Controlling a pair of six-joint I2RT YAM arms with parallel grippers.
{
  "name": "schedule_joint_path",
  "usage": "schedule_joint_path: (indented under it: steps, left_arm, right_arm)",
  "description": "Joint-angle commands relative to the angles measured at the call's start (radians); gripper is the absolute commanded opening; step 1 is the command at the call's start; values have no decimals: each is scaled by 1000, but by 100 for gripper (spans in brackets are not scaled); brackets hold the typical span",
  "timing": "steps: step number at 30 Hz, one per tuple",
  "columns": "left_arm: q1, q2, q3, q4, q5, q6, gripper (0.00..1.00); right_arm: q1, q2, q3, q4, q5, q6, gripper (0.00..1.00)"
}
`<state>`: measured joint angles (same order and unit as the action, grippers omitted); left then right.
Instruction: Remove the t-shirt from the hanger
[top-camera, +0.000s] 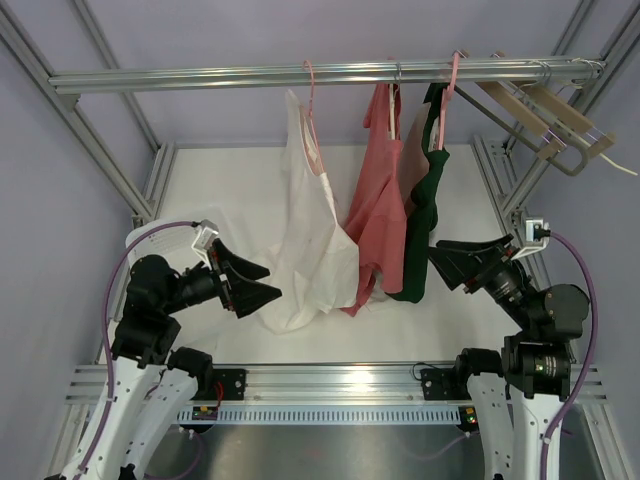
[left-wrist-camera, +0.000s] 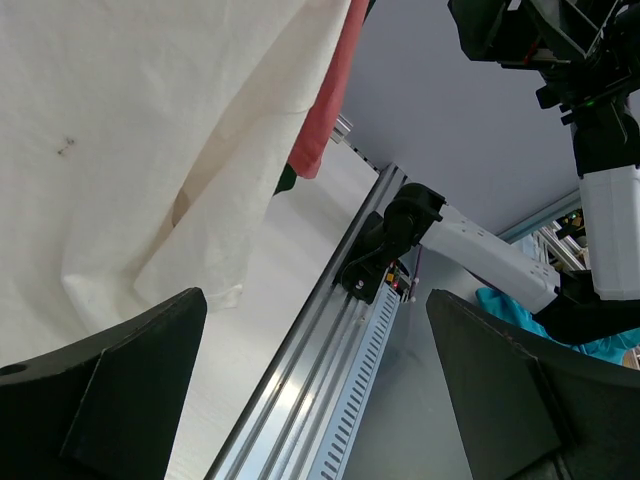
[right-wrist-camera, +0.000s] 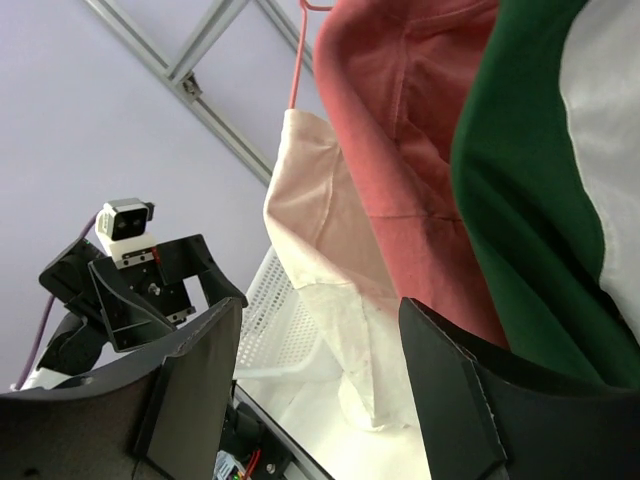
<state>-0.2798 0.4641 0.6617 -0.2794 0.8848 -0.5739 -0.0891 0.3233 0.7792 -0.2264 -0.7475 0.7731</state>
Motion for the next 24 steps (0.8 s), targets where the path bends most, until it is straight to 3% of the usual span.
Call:
schedule_joint_path:
  steps: [1,11,14,16,19,23,24]
  left_arm:
    - [-4,-13,50,32,9,2,99]
    - [-4,-100,3,34,-7,29,99]
    - [-4,-91,-7,32,-10,34,99]
    - [-4,-82,-17,31,-17,37,97]
    - [-4,-78,-36,31,-20,55,86]
    - [-4,-90,-57,19,-29,91,61]
    - [-4,-97,-59,3,-30,95,61]
  right_arm:
    - [-4,59,23,93,-78,63,73]
    - [26,215,120,256,-119,155,66]
    - [142,284,176,233,-12,105,64]
    - [302,336,253,161,69,45,62]
    - [527,459,389,36,268,-108,58]
    - [663,649,573,-74,465,-274,55]
    - [676,689,659,-96,485,-293,53]
